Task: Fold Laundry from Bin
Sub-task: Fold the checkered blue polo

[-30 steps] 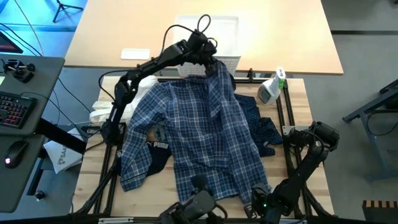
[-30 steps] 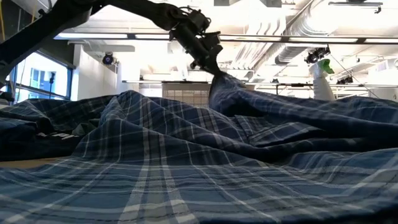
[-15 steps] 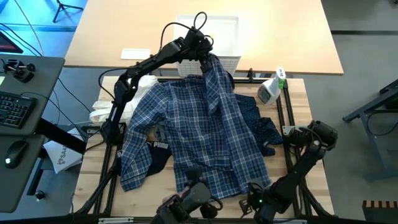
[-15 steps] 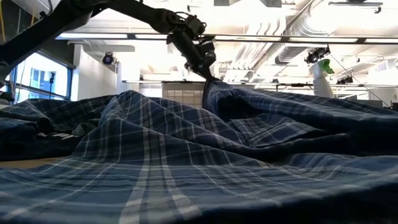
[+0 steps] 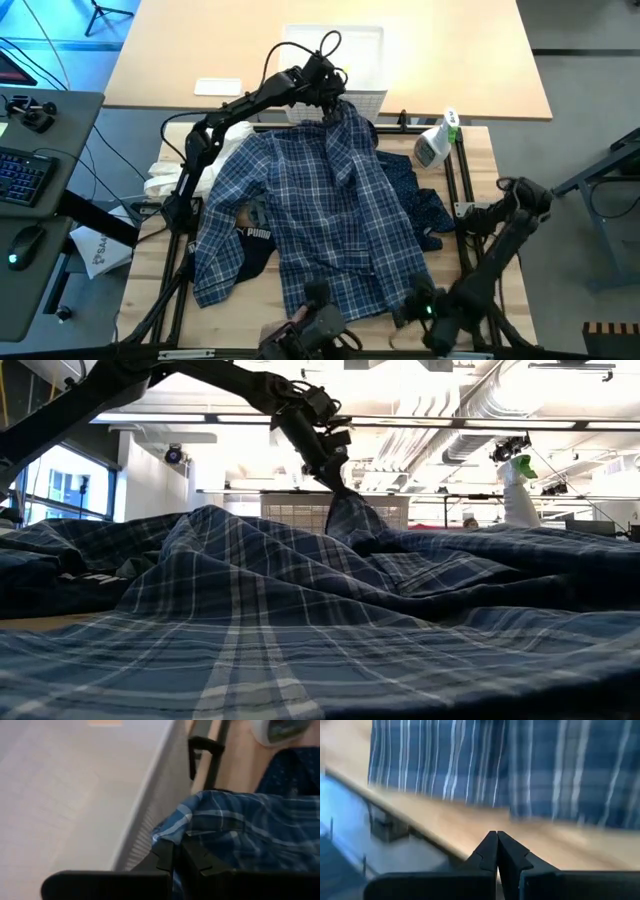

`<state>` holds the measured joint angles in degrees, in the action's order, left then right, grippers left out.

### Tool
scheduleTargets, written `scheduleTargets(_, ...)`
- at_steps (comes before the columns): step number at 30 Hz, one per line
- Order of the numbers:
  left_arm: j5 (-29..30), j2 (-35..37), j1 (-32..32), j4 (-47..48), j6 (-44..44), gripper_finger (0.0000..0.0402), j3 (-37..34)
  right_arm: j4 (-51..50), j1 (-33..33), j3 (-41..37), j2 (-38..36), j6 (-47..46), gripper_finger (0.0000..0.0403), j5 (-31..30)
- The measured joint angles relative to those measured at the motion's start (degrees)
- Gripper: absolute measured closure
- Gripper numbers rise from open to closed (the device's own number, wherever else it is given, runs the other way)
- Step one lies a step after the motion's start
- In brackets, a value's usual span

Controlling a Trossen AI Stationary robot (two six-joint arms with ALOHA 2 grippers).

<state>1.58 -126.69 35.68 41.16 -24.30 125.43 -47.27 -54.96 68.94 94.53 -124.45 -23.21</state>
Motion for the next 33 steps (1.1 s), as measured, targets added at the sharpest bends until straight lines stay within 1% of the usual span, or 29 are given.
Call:
scheduleTargets(2,1.8,0.0,-0.2,2.8,0.0,0.0392,0.0,-0.5,2.0,-2.4,-0.7,0.5,0.0402,0.0)
scheduleTargets(5,6.0,0.0,0.7,8.3,0.1,0.0368,0.0,4.1,4.2,-7.4,-1.3,1.1,0.0402,2.9)
scheduleTargets(8,8.7,0.0,2.3,11.9,1.7,0.0341,0.0,16.0,5.6,-14.5,-1.0,1.8,0.0403,4.1)
scheduleTargets(11,9.3,0.1,3.6,16.1,3.9,0.0322,0.0,31.8,6.8,-21.3,-0.1,4.1,0.0403,4.8)
scheduleTargets(13,9.4,0.4,3.9,18.3,4.3,0.0316,0.0,40.7,7.5,-24.2,0.9,7.4,0.0403,6.2)
scheduleTargets(14,9.7,0.7,4.0,19.4,4.6,0.0315,0.0,43.1,7.7,-25.1,1.4,8.7,0.0403,7.7)
scheduleTargets(16,11.1,1.1,4.2,20.4,4.7,0.0315,0.0,44.2,7.8,-26.0,2.3,10.5,0.0403,11.6)
scheduleTargets(19,11.9,1.1,4.5,21.3,5.0,0.0314,0.0,43.2,7.7,-25.7,2.1,12.3,0.0403,13.7)
scheduleTargets(21,11.4,1.1,4.6,21.8,5.2,0.0314,0.0,41.4,7.3,-24.6,1.2,12.8,0.0403,13.2)
scheduleTargets(24,8.8,1.6,4.4,23.7,5.8,0.0314,0.0,36.2,7.1,-19.9,-0.7,12.5,0.0403,11.7)
scheduleTargets(27,2.8,2.7,3.2,25.3,6.3,0.0314,0.0,25.6,7.2,-13.9,-1.7,13.7,0.0403,11.3)
scheduleTargets(30,-2.8,3.2,1.5,25.4,9.9,0.0314,0.0,12.8,7.8,-7.5,-2.4,13.8,0.0403,9.7)
scheduleTargets(33,-12.0,2.9,-0.4,26.1,13.0,0.0314,0.0,0.3,9.8,-3.0,-2.4,12.8,0.0400,8.1)
